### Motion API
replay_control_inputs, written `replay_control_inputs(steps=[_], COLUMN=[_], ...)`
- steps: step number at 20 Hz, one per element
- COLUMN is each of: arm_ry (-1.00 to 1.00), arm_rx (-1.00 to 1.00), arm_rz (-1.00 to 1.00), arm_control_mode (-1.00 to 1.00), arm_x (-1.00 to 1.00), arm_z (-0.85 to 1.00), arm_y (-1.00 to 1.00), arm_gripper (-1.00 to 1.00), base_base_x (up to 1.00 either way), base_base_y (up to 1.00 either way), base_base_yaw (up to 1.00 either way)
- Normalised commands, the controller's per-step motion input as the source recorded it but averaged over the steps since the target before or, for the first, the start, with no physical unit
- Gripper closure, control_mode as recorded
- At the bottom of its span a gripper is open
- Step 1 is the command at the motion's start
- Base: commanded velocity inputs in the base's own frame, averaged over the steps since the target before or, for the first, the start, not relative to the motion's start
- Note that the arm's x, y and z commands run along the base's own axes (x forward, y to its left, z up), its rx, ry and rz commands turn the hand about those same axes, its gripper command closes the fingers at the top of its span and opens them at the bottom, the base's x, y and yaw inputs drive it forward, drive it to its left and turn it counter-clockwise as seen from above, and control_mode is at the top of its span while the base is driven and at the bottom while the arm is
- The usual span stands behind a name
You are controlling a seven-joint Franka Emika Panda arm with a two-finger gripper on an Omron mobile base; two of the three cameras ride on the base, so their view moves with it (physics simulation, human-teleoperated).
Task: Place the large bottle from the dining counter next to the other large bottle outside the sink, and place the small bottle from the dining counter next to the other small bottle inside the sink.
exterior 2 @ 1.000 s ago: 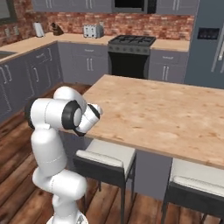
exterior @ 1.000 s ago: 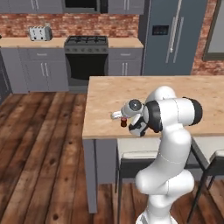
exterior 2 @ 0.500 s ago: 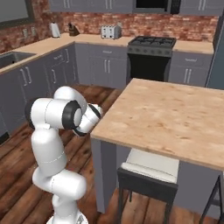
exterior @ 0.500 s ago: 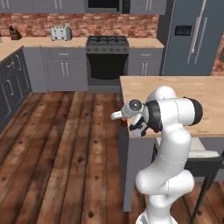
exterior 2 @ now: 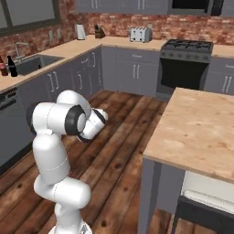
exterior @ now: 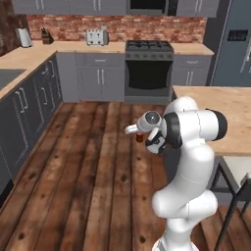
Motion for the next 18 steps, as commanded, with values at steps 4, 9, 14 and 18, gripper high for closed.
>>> replay_control_inputs(steps=[4,9,14,18], arm_ry=[0.0,0.0,0.0,0.0], arm_rx=[0.0,0.0,0.0,0.0], arm_rz=[0.0,0.0,0.0,0.0], arm_control_mode=[1.0,1.0,1.0,1.0], arm_x=[0.0,0.0,0.0,0.0], arm_z=[0.0,0.0,0.0,0.0], arm_y=[0.0,0.0,0.0,0.0], arm_gripper=[1.0,1.0,1.0,1.0], base_base_x=[0.53,0.61,0.76,0.87], base_base_y=[0.55,0.35,0.06,0.0], base_base_yaw=[0.22,0.25,0.24,0.24])
